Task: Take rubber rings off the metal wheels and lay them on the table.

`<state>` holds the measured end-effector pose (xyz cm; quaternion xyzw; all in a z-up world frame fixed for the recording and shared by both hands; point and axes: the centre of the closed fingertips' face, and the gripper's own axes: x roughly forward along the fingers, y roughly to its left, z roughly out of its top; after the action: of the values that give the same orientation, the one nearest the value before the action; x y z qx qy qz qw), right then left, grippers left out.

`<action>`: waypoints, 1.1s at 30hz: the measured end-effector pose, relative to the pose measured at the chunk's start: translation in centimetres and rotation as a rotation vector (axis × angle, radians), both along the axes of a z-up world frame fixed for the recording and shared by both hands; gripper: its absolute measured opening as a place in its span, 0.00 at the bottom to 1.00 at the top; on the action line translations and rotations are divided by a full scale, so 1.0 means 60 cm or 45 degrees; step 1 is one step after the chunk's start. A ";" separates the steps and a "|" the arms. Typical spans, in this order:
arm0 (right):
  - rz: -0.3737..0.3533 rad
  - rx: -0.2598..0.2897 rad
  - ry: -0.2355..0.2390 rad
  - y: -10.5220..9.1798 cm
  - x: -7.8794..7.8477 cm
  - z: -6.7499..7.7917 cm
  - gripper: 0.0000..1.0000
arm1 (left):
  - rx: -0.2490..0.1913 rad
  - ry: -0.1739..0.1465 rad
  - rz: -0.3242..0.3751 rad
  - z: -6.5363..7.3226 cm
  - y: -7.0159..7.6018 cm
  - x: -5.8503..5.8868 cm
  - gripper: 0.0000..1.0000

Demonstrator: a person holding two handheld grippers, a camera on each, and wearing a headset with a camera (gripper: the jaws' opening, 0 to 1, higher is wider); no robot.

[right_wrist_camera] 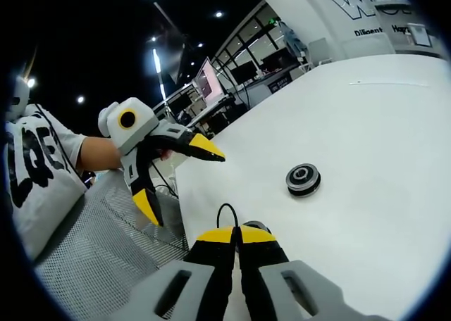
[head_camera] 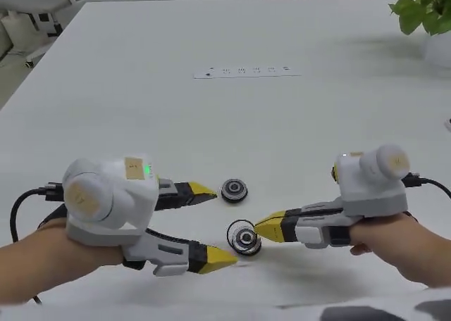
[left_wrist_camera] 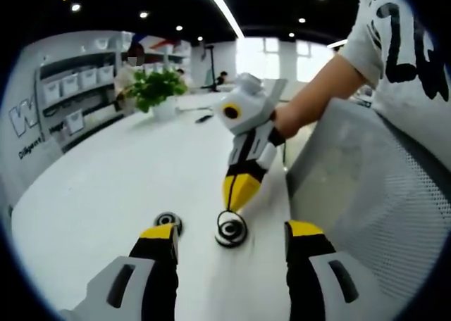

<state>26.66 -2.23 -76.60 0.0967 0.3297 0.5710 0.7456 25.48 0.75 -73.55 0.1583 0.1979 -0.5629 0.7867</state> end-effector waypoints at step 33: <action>0.076 -0.025 -0.046 0.061 0.023 0.027 0.00 | -0.013 0.007 0.151 0.007 0.082 0.001 0.79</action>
<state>28.01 1.41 -75.01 0.0693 0.3246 0.5915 0.7348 25.54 5.66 -73.13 0.1409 0.2063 -0.5168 0.8189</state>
